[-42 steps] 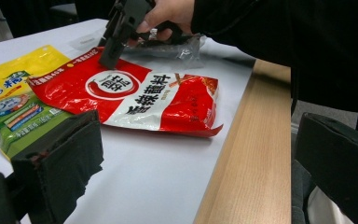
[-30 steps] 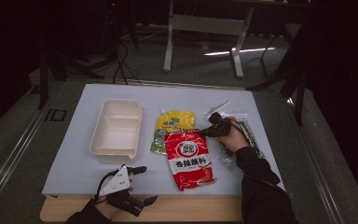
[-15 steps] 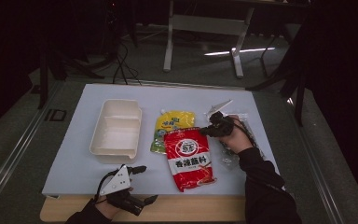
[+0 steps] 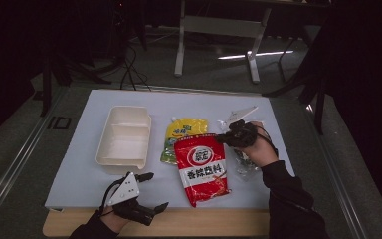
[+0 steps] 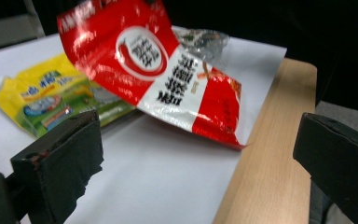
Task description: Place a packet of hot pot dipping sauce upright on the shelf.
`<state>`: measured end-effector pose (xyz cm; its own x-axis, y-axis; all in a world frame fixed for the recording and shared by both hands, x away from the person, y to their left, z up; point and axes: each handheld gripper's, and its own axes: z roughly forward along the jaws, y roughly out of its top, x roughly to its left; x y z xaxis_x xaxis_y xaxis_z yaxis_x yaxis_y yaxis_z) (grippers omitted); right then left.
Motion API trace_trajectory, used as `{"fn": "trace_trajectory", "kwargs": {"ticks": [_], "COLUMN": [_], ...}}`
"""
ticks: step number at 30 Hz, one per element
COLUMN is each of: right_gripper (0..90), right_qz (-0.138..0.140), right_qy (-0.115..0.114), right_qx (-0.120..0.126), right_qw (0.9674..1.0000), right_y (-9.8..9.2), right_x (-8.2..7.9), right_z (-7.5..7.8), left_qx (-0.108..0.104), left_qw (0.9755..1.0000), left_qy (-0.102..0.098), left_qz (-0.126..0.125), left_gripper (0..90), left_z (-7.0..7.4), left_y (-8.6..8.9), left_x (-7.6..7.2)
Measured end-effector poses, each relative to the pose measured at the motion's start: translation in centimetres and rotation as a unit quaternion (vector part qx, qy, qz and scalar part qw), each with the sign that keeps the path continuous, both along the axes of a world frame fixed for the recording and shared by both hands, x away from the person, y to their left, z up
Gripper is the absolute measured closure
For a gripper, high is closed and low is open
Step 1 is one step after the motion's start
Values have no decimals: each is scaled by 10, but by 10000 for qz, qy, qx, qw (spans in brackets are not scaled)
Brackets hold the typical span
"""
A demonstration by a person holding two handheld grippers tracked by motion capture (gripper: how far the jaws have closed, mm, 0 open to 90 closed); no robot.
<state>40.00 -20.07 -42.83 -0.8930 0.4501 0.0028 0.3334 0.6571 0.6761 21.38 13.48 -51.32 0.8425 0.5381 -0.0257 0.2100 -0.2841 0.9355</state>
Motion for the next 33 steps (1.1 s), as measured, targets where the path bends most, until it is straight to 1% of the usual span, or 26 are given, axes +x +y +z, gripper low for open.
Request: {"fn": "trace_trajectory", "kwargs": {"ticks": [2, 3, 6, 8, 10, 11, 12, 13, 14, 15, 18, 20, 22, 24, 26, 27, 28, 29, 30, 31, 32, 33], "right_gripper": [893, 893, 893, 893, 893, 893, 893, 893, 893, 893, 893, 893, 893, 893, 894, 894, 894, 894, 893, 894, 894, 894], "right_qz": [43, 77, 155, 214, 274, 314, 347, 347, 408, 428, 472, 503, 569, 598, 689, 689, 750, 821, 872, 910, 910, 981], "right_qy": [-89, -116, -234, -281, -382, -377, -439, -439, -517, -562, -637, -645, -620, -637, -674, -674, -677, -702, -699, -741, -741, -757], "right_qx": [-7, 10, 29, 70, 66, 90, 66, 66, 34, 38, -6, 8, 103, 133, 219, 219, 215, 265, 280, 283, 283, 328], "right_qw": [10000, 9999, 9996, 9994, 9989, 9988, 9984, 9984, 9978, 9975, 9969, 9967, 9964, 9961, 9951, 9951, 9946, 9938, 9933, 9927, 9927, 9918], "right_y": [0, -1, -1, -1, 0, 0, 1, 1, 1, 2, 2, 1, 1, 0, 1, 1, 1, 3, 3, 5, 5, 5], "right_x": [-6, -8, -16, -22, -28, -32, -35, -35, -42, -44, -51, -54, -57, -59, -67, -67, -70, -74, -77, -80, -80, -84], "right_z": [6, 9, 17, 23, 28, 31, 33, 33, 38, 40, 45, 47, 49, 50, 56, 56, 58, 62, 64, 66, 66, 69], "left_qx": [166, 194, 264, 264, 235, 234, 204, 204, 170, 156, 210, 200, 218, 228, 242, 237, 196, 172, 185, 154, 154, 159], "left_qw": [9998, 9997, 9995, 9995, 9995, 9995, 9995, 9995, 9995, 9995, 9996, 9995, 9995, 9994, 9993, 9993, 9994, 9994, 9994, 9995, 9995, 9997], "left_qy": [113, 147, 158, 174, 203, 217, 222, 222, 277, 263, 206, 215, 236, 231, 270, 283, 299, 305, 285, 270, 270, 189], "left_qz": [-2, -14, -41, -41, -10, -2, 3, 3, -7, 6, 49, 81, 71, 81, 41, 55, 26, 46, 37, -3, -3, -66], "left_gripper": [24, 25, 24, 24, 24, 25, 27, 43, 48, 49, 49, 49, 49, 53, 57, 57, 57, 57, 57, 62, 69, 69], "left_z": [1, 2, 6, 7, 11, 12, 13, 13, 15, 16, 18, 18, 17, 17, 16, 16, 17, 17, 18, 19, 19, 22], "left_y": [-3, -4, -7, -7, -7, -8, -8, -8, -9, -10, -12, -13, -13, -13, -14, -14, -14, -14, -14, -14, -14, -16], "left_x": [2, 2, 3, 4, 8, 9, 11, 11, 14, 16, 19, 21, 23, 23, 25, 25, 27, 28, 29, 30, 30, 32]}}
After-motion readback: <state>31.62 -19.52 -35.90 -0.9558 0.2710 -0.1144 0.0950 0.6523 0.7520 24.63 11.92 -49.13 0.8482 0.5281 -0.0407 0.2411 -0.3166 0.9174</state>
